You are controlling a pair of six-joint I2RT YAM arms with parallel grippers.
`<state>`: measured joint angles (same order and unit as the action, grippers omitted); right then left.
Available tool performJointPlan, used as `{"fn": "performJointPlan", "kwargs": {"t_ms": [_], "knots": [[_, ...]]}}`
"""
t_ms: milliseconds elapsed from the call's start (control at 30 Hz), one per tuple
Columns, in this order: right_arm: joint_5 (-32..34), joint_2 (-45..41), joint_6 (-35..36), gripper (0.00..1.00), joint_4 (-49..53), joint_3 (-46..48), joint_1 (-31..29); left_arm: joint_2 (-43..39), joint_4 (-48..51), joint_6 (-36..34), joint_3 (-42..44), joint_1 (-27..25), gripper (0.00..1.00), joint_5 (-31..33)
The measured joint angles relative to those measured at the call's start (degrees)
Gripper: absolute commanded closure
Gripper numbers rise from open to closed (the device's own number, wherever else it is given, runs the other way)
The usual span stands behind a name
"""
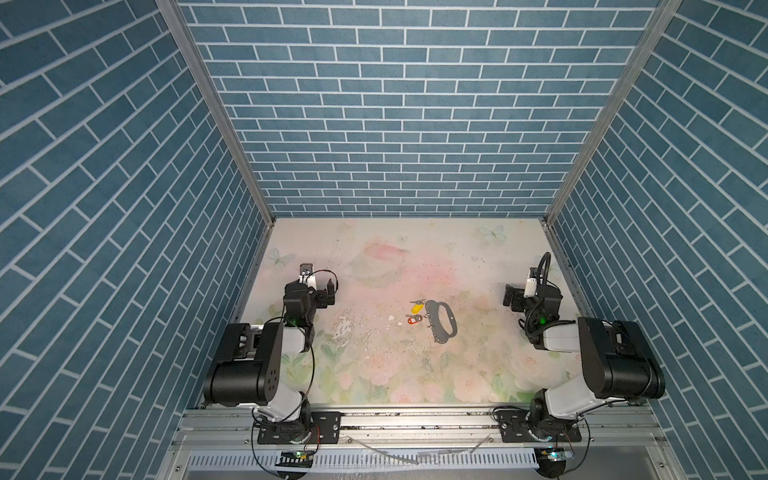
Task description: Put the keys on the keyring
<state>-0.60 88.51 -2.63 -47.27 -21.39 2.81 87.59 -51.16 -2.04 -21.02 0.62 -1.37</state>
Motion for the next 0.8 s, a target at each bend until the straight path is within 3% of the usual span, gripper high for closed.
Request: {"fn": "performJointPlan", "kwargs": {"t_ms": [800], "knots": [[-3.52,0.0,-0.07,0.01,-0.37,-0.02,1.01,0.0,0.0,0.0,0.0,0.0,0.01,-0.02]]}}
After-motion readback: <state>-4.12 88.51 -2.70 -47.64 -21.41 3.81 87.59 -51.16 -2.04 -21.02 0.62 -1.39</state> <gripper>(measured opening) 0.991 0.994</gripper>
